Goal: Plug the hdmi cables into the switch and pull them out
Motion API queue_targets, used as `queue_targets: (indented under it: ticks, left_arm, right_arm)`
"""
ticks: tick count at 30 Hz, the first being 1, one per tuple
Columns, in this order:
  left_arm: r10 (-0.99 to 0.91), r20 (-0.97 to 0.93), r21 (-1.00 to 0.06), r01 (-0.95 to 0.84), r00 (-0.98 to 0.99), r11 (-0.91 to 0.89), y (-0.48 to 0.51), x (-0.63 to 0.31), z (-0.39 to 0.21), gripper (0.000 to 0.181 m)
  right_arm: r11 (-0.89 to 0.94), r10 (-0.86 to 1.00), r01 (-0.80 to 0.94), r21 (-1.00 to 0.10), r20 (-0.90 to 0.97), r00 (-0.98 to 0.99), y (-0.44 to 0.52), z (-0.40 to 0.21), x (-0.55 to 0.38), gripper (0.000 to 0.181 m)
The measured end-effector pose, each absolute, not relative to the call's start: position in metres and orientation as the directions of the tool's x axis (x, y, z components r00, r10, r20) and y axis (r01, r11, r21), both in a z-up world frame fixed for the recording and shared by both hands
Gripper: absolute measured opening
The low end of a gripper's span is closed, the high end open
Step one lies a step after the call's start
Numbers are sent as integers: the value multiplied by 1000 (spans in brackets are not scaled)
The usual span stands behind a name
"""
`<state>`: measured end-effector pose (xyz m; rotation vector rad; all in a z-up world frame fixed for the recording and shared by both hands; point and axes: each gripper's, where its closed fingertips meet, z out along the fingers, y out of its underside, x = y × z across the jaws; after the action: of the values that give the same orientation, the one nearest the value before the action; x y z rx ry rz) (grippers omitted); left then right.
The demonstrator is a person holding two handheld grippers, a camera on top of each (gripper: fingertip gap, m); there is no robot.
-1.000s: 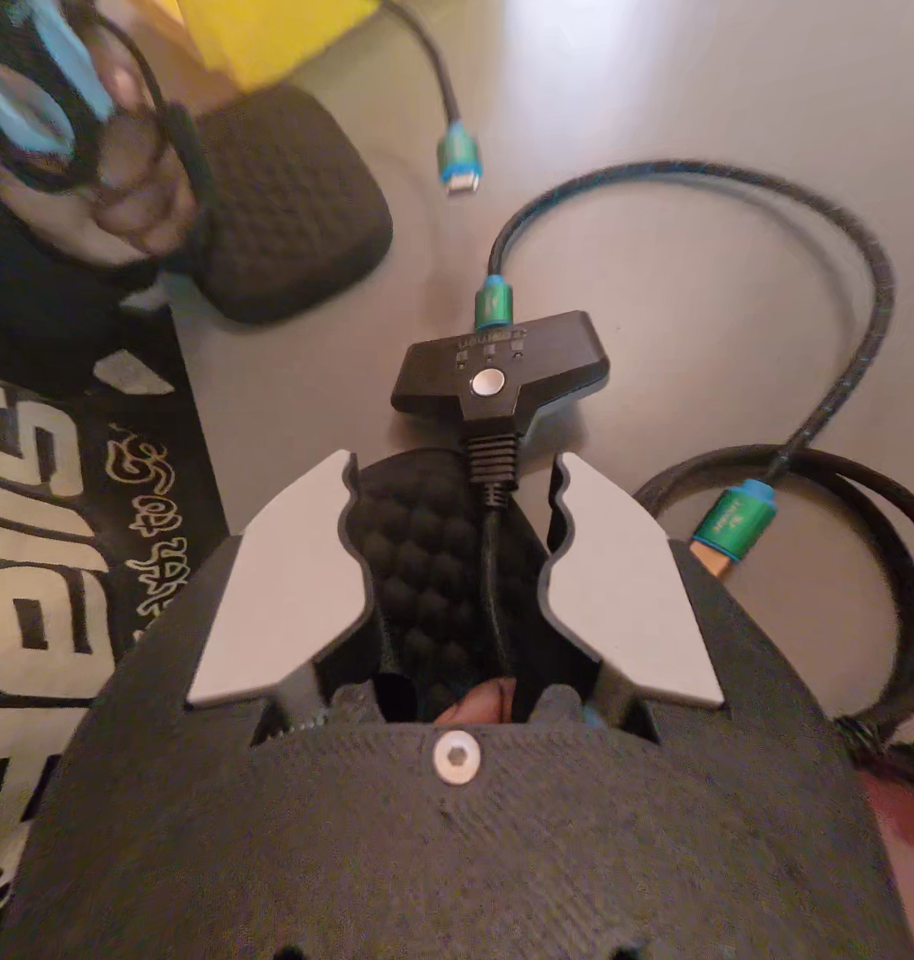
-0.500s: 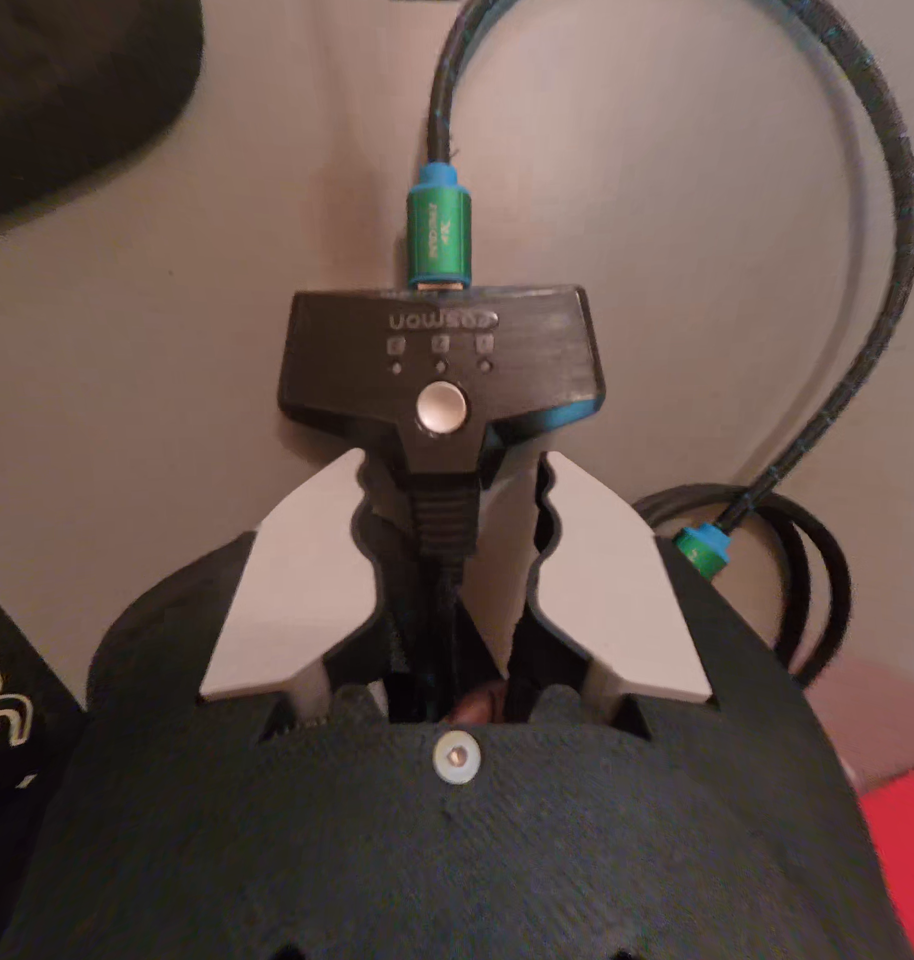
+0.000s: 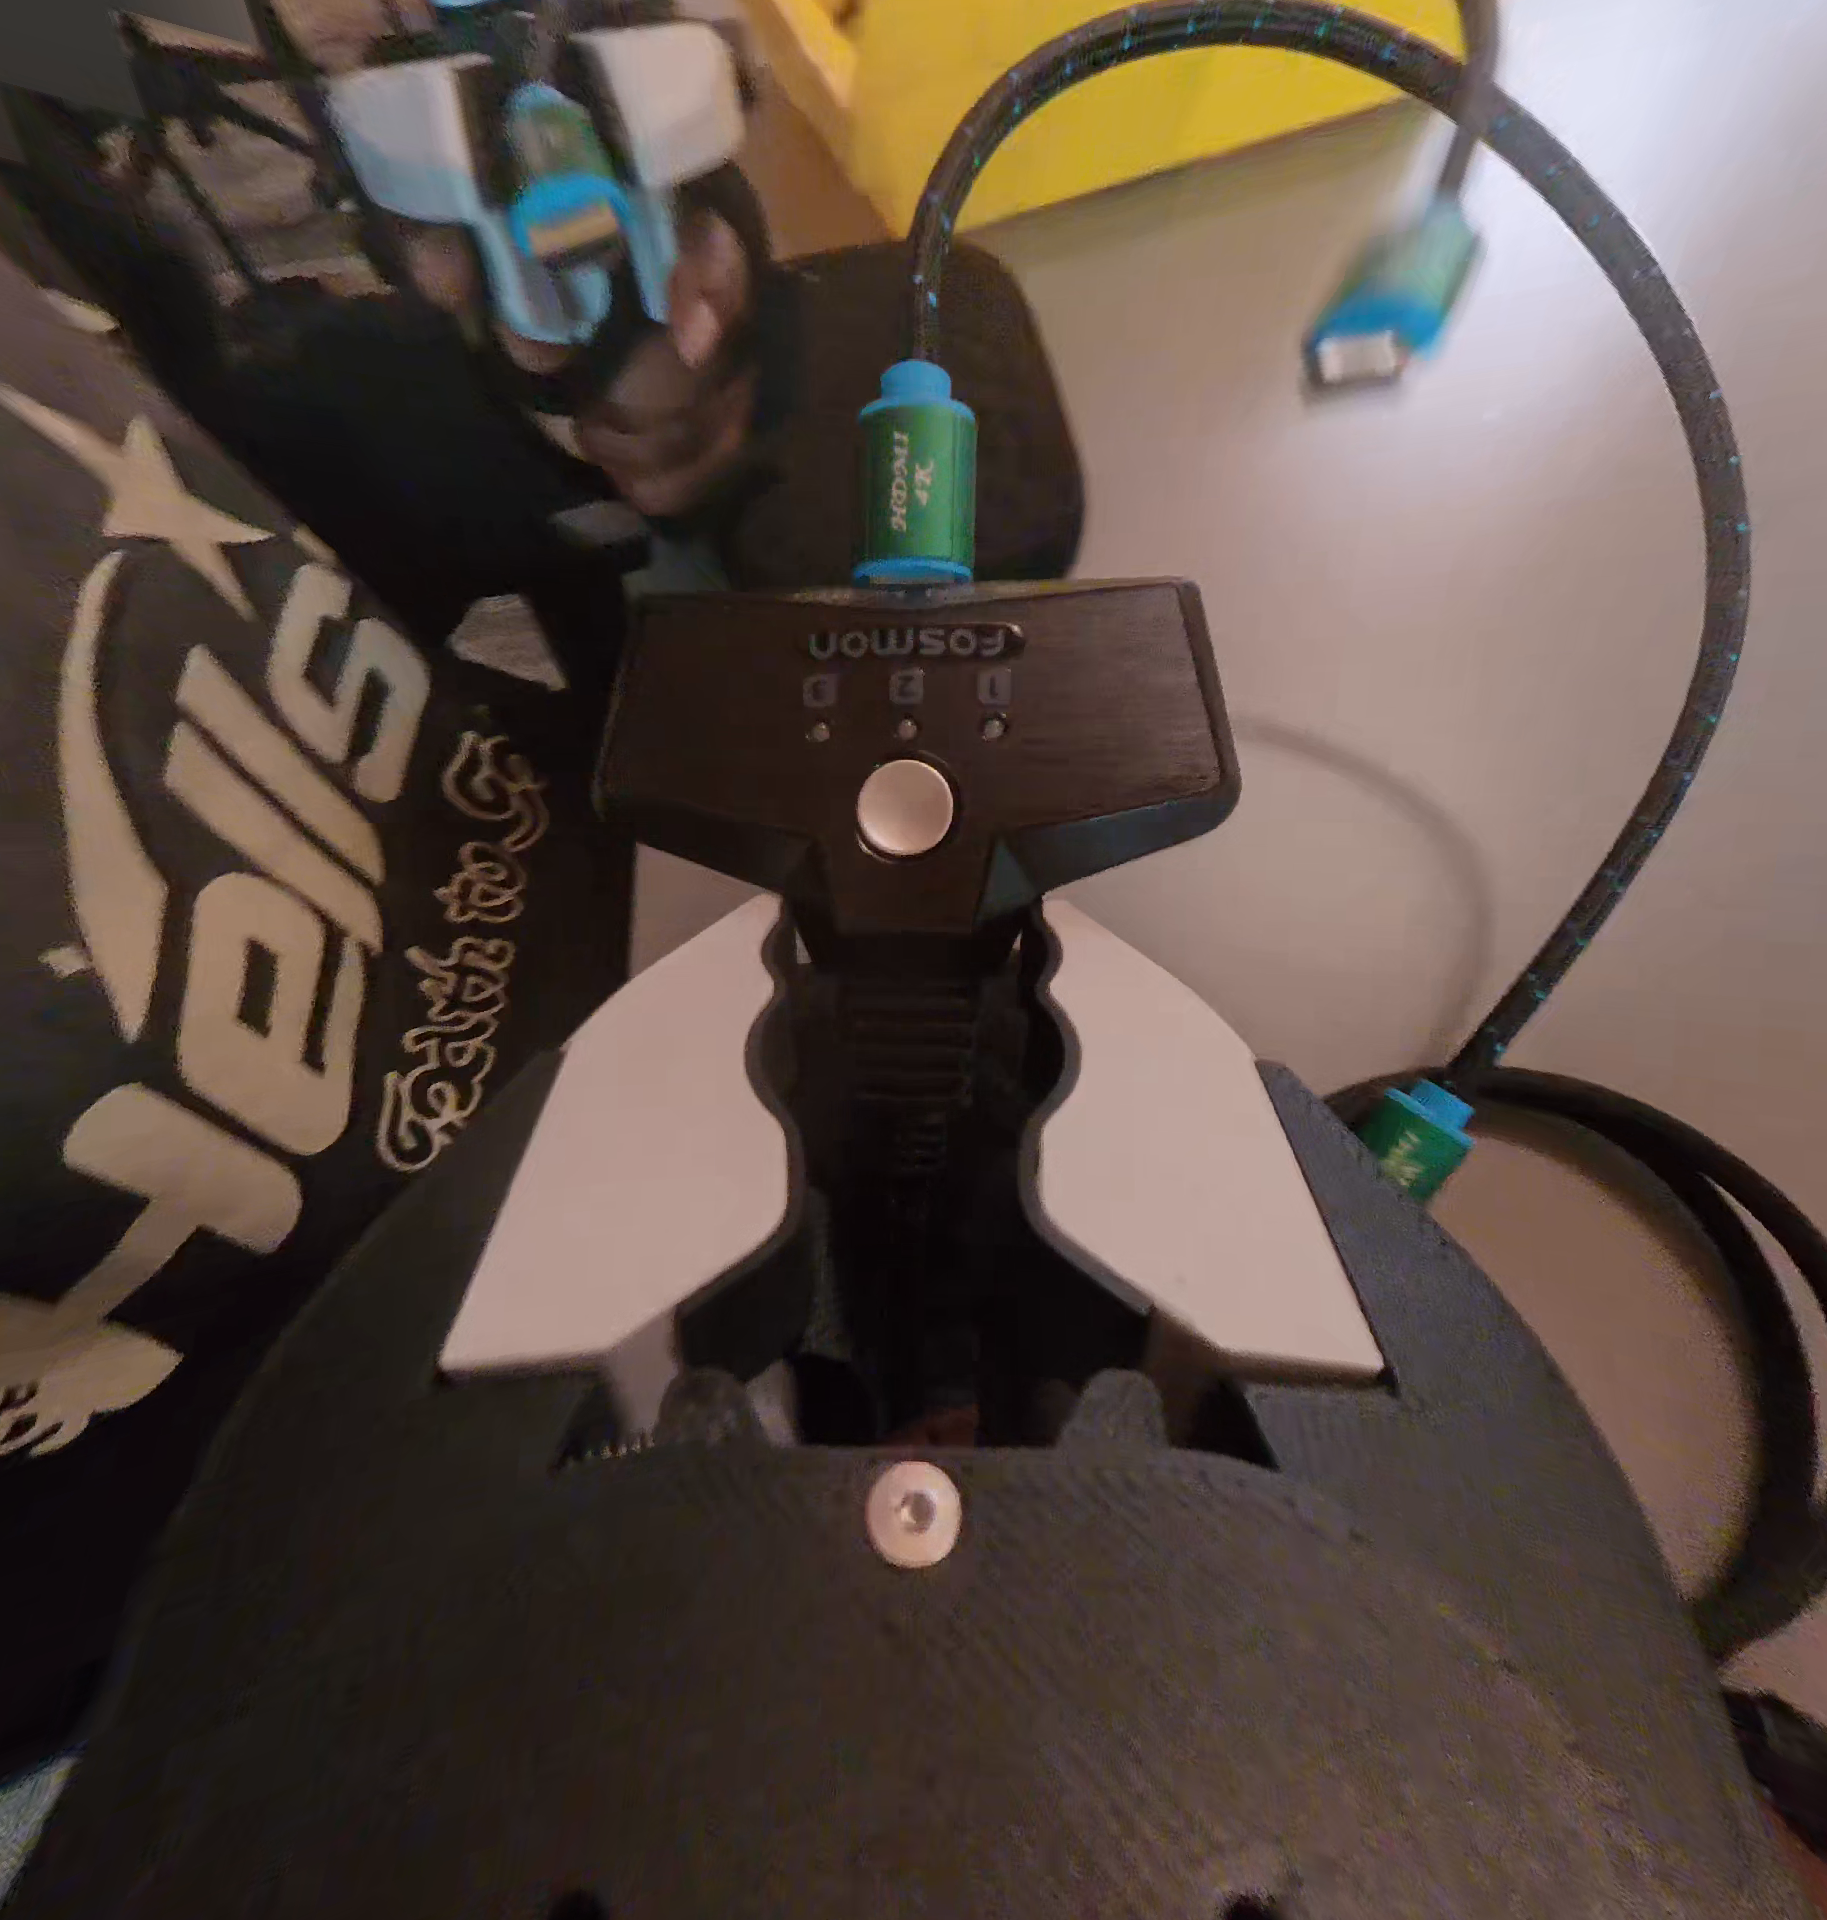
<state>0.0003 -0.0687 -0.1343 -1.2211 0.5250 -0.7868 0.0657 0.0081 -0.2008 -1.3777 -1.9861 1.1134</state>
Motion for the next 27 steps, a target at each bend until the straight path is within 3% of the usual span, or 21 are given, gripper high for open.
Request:
queue_targets:
  ticks: [7, 13, 20, 21, 24, 27]
  left_arm:
    - [-850, -8, -992, 106, 526, 75, -78, 40, -157, 21]
    - [-851, -5, -992, 104, 524, 69, -76, 43, -158, 21]
    - [-836, 51, -975, 208, 547, 77, -74, 33, -146, 22]
    - [-829, 58, -971, 224, 556, 82, -72, 31, -145, 22]
    - [-817, 69, -955, 274, 572, 111, -72, 26, -138, 22]
    - [-825, 74, -936, 324, 561, 137, -75, 21, -132, 22]
  right_arm:
    - [268, 863, 493, -828, -21, -505, -19, -206, 74, 42]
    - [293, 849, 474, -830, -2, -529, -23, -202, 72, 42]
    - [429, 887, 710, -559, 113, -447, 25, -252, 86, 44]
    - [413, 895, 719, -559, 103, -434, 25, -254, 85, 43]
    - [338, 921, 620, -708, 113, -372, 17, -226, 69, 73]
    - [145, 931, 292, -946, 30, -364, -19, -163, 52, 52]
